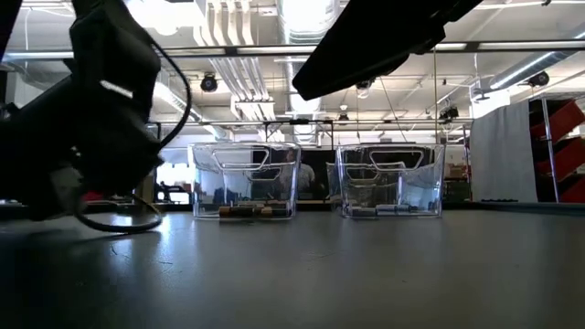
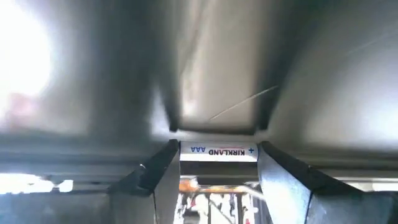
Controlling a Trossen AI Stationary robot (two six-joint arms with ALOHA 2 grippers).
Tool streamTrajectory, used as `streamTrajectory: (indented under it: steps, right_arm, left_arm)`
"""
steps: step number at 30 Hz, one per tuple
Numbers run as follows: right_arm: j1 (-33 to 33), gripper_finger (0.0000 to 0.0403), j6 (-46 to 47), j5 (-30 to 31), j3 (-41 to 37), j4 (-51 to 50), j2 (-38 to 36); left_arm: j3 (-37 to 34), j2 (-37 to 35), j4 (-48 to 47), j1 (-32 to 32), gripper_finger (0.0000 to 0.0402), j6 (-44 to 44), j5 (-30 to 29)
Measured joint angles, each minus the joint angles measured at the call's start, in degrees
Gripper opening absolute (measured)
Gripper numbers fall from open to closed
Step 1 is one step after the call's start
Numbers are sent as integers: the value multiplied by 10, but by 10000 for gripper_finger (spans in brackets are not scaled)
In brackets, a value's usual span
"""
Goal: Sort batteries
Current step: Put the white battery into the right transparent bin
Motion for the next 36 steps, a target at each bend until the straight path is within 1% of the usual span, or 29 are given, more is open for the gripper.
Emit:
streamTrajectory:
  steps: [4, 6, 8, 11, 14, 16, 18, 22, 24, 27, 30, 32, 36]
  right_arm:
    - [0, 201, 0, 0, 0, -8, 0]
    - [0, 201, 5, 0, 0, -15, 0]
    - [0, 201, 12, 0, 0, -24, 0]
    - [0, 201, 15, 0, 0, -40, 0]
    - [0, 201, 14, 0, 0, -51, 0]
    - [0, 201, 8, 0, 0, -50, 0]
    - [0, 201, -7, 0, 0, -49, 0]
    - [15, 201, -38, 2, 0, -64, -2]
    - [30, 201, -31, 1, 0, -80, -2]
    - [55, 201, -7, 0, -2, -87, -2]
    - [76, 201, 14, 0, -7, -86, -2]
    - [83, 201, 41, 0, -12, -87, -2]
    - [89, 201, 112, 0, -34, -86, -1]
  left_arm:
    - [53, 0, 0, -6, 169, -12, 5]
    - [83, 0, 0, -14, 168, -35, 5]
    - [114, 0, 11, -28, 168, -69, 5]
    - [159, -1, 47, -60, 168, -82, 5]
    - [195, -1, 119, -93, 168, -80, -1]
    - [212, -3, 172, -113, 168, -81, -24]
    - [225, -3, 246, -130, 168, -80, -61]
    - [229, -3, 358, -145, 168, -80, -154]
    - [222, -3, 418, -144, 168, -93, -178]
    - [209, 6, 509, -130, 168, -106, -188]
    - [208, 23, 581, -108, 168, -103, -207]
    - [212, 43, 610, -96, 168, -97, -226]
    - [232, 83, 641, -82, 171, -91, -231]
